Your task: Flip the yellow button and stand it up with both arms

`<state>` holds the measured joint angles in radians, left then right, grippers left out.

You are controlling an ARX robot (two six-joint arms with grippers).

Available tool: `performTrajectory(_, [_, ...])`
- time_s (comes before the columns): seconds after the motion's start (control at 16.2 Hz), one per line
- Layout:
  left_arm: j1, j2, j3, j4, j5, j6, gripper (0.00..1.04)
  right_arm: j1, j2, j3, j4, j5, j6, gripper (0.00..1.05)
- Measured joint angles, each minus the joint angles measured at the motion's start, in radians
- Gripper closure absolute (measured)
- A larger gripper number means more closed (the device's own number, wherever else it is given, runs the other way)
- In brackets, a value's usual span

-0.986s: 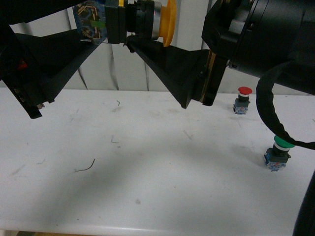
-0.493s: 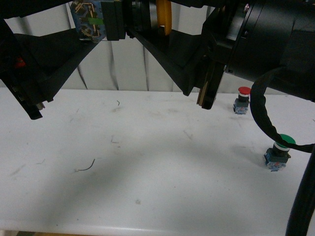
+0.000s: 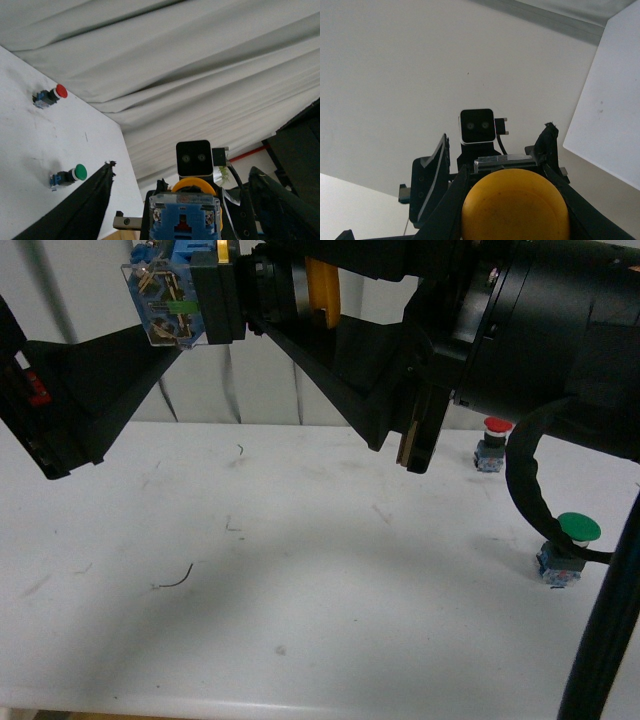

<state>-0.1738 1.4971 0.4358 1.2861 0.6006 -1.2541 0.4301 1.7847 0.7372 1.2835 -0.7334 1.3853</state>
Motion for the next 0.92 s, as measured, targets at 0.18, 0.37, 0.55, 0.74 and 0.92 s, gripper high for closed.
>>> performTrajectory(0.18, [0.08,0.003,0.016,0.0,0.001,-0.033,0.07,-0.02,0.0,0.0,0.0,-0.001,0.0,0.7])
performTrajectory(0.37, [0.2,0.022,0.027,-0.003,0.028,-0.082,0.07,-0.055,0.0,0.0,0.0,0.002,0.002,0.7])
performTrajectory(0.55, [0.334,-0.047,-0.023,-0.003,0.105,-0.076,0.07,-0.083,0.0,0.0,0.0,0.003,0.008,0.7])
performTrajectory(0.74, [0.515,-0.243,-0.134,-0.003,0.207,0.119,0.07,-0.1,0.0,0.0,-0.001,0.016,0.011,0.7])
performTrajectory(0.92, [0.702,-0.46,-0.15,-0.304,0.235,0.447,0.12,-0.111,0.002,0.003,-0.001,0.021,0.012,0.7])
